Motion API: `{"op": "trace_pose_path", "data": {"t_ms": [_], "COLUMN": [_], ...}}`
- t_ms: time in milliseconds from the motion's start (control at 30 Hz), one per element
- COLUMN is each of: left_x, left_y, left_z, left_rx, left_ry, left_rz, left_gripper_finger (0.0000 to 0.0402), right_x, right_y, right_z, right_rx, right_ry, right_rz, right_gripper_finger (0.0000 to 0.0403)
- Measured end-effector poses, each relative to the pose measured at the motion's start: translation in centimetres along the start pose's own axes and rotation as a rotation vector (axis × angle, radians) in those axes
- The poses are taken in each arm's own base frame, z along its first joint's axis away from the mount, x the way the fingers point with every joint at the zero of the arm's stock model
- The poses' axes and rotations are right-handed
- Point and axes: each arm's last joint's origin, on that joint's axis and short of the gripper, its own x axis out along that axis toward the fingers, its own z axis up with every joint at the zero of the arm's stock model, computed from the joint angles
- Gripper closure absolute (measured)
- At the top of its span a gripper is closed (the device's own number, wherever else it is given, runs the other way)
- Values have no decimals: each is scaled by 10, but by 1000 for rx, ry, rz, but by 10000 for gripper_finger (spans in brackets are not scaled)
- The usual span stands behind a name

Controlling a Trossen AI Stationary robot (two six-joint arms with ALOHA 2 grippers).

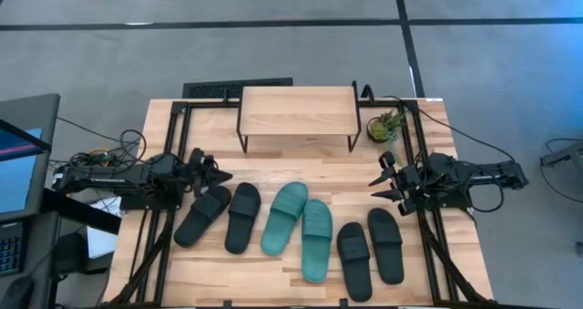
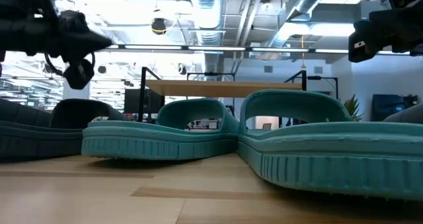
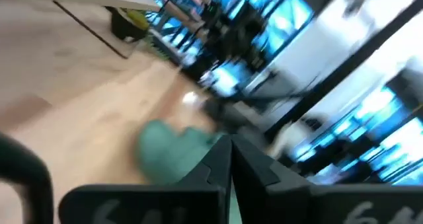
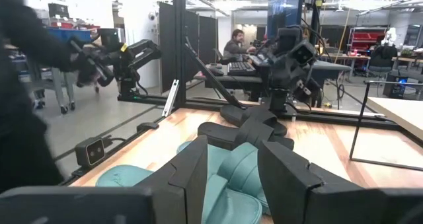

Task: Pick and place slides into the shelf
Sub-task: Put the left green slide on the shelf

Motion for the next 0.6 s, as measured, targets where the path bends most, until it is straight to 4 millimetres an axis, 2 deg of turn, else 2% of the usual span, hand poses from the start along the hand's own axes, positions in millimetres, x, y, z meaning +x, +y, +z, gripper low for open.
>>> {"op": "trace_pose_path", "data": {"t_ms": [100, 333, 400, 500, 600], "left_x": [0, -2, -2, -4, -5], "left_y": [-4, -10, -13, -17, -18], "left_z": [4, 14, 17, 22, 25], "left_rx": [-85, -114, -143, -221, -230], "left_ry": [-58, -218, -243, -301, -372], "left_rz": [-27, -49, -81, -120, -106], "left_gripper_finger": [401, 401, 401, 401, 401], "right_x": [0, 0, 0, -2, -7], "right_y": [0, -2, -1, -1, -1], "right_z": [0, 4, 10, 23, 36], "right_rx": [7, 117, 217, 468, 653], "right_ry": [-3, -39, -109, -238, -381], "right_rz": [0, -49, -36, 12, 67], "right_gripper_finger": [281, 281, 281, 281, 281]}}
